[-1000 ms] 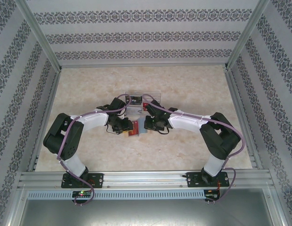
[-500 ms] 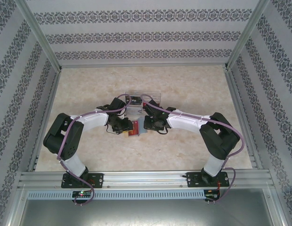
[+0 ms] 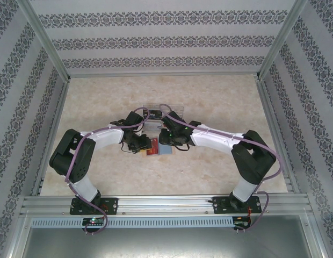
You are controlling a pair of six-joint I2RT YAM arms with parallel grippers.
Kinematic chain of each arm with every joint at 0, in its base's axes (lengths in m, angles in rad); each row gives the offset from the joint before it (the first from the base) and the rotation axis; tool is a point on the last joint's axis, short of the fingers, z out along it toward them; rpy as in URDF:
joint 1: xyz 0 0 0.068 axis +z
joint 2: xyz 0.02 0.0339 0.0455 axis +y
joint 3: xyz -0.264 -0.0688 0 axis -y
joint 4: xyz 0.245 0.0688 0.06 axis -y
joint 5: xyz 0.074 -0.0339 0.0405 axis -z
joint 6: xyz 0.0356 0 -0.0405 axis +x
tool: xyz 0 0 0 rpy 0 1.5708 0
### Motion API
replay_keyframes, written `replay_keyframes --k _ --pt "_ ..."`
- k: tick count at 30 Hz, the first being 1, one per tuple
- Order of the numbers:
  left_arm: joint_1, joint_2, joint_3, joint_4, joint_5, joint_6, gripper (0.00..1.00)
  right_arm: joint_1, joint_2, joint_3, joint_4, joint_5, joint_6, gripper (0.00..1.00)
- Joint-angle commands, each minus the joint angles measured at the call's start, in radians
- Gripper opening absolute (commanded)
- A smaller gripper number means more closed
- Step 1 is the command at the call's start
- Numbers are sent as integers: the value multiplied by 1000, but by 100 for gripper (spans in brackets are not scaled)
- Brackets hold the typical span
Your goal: Take the credit cards out of the card holder
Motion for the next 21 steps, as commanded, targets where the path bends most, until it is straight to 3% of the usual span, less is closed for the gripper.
replay_keyframes --k 1,21 --pt "-13 29 -3 -22 -3 12 31 12 59 32 67 -108 11 23" --pt "-14 30 4 -25 0 14 31 1 150 2 96 -154 65 18"
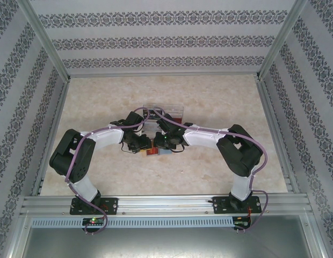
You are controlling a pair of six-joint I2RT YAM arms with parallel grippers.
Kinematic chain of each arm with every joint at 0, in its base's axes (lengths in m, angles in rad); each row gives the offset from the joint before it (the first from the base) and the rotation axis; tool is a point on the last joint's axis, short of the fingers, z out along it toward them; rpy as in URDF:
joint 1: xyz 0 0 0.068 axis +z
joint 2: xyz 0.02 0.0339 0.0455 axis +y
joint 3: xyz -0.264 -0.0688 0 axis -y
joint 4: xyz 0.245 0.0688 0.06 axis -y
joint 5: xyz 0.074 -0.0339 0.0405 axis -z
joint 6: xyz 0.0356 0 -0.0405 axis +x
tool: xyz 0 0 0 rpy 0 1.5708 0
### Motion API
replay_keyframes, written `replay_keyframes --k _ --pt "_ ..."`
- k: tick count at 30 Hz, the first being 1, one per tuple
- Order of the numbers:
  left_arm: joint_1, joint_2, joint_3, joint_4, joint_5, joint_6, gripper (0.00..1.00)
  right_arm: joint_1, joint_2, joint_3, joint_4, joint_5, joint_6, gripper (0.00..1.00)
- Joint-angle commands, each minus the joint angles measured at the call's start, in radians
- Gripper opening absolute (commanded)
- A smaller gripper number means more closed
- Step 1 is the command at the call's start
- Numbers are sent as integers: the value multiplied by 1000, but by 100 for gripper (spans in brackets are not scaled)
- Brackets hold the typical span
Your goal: Take the credit cards out of the card holder
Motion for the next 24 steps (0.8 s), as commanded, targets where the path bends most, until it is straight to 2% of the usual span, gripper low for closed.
replay_keyframes --k 1,15,23,24 --pt "-14 30 4 -26 0 13 31 -4 16 -20 13 -14 15 18" --pt "-16 33 5 -25 0 13 31 -13 21 -46 36 -25 25 18" --pt "-16 32 5 -24 2 13 31 -14 27 -56 69 -47 38 15" --pt "-17 32 5 -25 2 13 31 -15 27 -57 70 -51 39 12"
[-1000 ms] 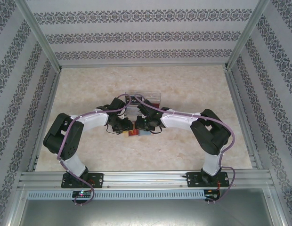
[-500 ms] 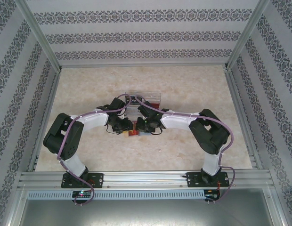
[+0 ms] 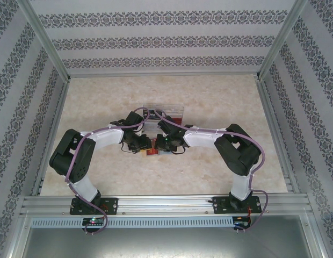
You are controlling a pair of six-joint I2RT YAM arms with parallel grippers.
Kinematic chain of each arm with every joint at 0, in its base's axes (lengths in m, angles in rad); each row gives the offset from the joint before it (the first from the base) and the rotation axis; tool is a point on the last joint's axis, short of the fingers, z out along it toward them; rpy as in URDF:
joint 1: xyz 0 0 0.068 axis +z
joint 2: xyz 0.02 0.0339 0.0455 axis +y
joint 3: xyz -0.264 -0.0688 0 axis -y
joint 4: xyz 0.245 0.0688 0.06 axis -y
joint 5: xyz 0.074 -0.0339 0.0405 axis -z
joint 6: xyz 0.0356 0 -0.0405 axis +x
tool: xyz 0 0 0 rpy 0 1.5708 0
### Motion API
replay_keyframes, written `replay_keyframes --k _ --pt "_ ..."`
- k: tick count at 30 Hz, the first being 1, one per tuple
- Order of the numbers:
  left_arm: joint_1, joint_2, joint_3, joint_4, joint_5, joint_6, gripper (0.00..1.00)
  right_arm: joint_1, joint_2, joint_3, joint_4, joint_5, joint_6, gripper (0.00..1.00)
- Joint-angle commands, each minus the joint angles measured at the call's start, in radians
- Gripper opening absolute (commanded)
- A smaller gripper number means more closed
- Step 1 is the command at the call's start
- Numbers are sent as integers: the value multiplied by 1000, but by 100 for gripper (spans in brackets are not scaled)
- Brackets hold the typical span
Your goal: Take the credit cards out of the card holder
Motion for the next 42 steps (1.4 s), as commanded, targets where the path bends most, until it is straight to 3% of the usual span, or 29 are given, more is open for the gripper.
replay_keyframes --k 1,4,14,30,37,42 --pt "-17 31 6 -25 2 14 31 -8 10 -16 21 -19 18 9" --pt "-17 32 6 -27 -1 13 31 -12 -2 -29 21 -8 20 0" --pt "-17 33 4 -40 -24 14 22 -54 -63 -90 11 13 12 0" --pt "-17 64 21 -51 -24 13 23 -54 -44 -71 38 -43 -5 0" --pt "-19 90 39 -93 -57 20 19 -52 -41 -73 42 -42 -4 0" --pt "-21 122 54 -148 -99 28 10 -55 -42 -76 39 -40 -6 0"
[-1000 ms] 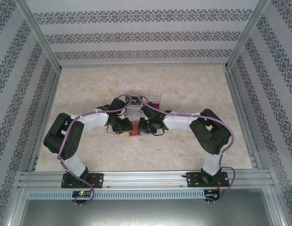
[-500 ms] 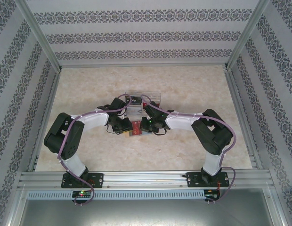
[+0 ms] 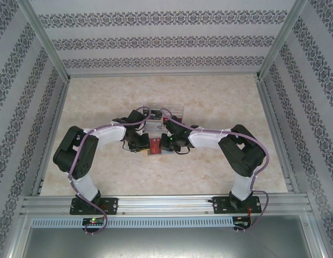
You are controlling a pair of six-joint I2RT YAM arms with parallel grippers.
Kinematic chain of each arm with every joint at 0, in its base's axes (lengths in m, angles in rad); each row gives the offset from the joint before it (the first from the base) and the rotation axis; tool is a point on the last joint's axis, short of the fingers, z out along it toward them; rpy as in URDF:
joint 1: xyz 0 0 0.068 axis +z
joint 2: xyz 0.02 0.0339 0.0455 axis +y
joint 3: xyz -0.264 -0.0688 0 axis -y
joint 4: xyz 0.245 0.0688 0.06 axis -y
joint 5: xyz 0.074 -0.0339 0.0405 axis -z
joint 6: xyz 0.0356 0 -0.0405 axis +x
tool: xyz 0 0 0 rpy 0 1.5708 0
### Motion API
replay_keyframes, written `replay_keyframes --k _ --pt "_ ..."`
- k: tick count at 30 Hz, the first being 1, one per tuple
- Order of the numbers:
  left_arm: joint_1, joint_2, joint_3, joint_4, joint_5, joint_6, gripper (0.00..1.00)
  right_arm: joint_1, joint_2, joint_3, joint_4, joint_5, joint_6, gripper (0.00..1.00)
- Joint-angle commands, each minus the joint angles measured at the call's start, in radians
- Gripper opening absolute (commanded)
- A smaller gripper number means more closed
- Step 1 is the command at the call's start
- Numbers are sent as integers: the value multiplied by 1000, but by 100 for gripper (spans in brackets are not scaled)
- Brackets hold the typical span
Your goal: Take the credit cards out of the card holder
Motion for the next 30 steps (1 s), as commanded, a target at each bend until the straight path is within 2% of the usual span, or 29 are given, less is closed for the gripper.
replay_keyframes --k 1,10,21,30 --pt "-20 70 -13 -74 -91 21 9 -9 3 -5 -5 -12 -17 0" --pt "-21 124 11 -141 -138 12 0 -28 -10 -31 10 -24 -19 0" --pt "-20 135 19 -150 -132 15 0 -62 -24 -53 20 -56 -40 0" --pt "-21 133 22 -149 -128 21 0 -71 2 1 0 -105 -90 0"
